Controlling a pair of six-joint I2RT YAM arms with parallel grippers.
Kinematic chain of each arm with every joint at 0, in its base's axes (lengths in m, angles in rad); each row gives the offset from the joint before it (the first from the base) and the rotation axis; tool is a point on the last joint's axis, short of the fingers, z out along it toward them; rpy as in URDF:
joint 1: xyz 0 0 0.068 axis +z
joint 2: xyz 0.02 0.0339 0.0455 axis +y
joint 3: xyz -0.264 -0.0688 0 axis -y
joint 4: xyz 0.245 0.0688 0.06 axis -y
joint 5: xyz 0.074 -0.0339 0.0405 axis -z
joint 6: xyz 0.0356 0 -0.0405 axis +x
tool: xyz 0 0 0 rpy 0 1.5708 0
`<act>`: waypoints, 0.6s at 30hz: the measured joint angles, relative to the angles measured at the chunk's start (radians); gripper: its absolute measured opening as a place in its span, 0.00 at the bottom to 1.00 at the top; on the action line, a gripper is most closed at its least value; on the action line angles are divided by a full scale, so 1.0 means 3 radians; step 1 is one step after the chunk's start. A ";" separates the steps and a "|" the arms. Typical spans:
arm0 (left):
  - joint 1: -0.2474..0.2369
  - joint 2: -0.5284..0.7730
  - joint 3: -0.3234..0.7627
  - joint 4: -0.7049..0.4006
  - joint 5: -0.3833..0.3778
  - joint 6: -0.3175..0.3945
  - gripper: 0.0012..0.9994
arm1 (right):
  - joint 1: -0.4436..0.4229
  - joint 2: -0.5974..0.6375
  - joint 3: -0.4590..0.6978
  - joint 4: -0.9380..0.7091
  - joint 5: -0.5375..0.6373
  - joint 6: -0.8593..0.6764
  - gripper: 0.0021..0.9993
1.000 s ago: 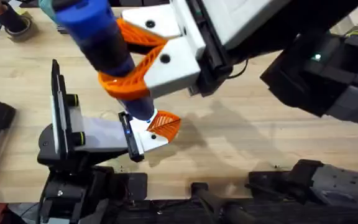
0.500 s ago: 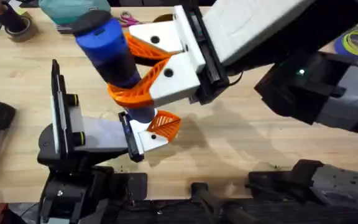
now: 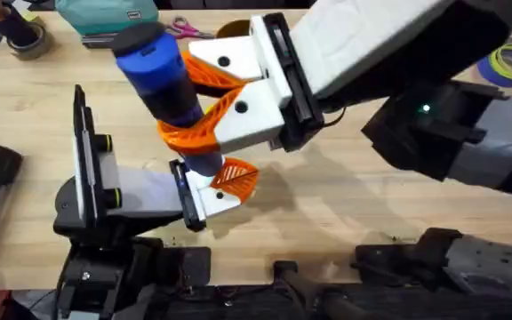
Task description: Pick up the gripper from the table and insert it into the empty holder that is missing its gripper. Then pick up a screw, insert it into the mounting hole, and use the screwdriver to tighten it. Finally, clean up the table by picking up the vegetable and placing it into the bucket.
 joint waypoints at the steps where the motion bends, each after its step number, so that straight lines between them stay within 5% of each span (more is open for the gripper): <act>1: 0.0000 0.0000 0.0000 -0.0001 0.0000 0.0000 0.01 | 0.0000 0.0000 -0.0006 0.0003 0.0006 -0.0001 0.02; 18: 0.0000 -0.0001 0.0000 -0.0001 0.0000 0.0000 0.01 | 0.0023 0.0081 -0.0012 0.0086 0.0083 0.0000 0.02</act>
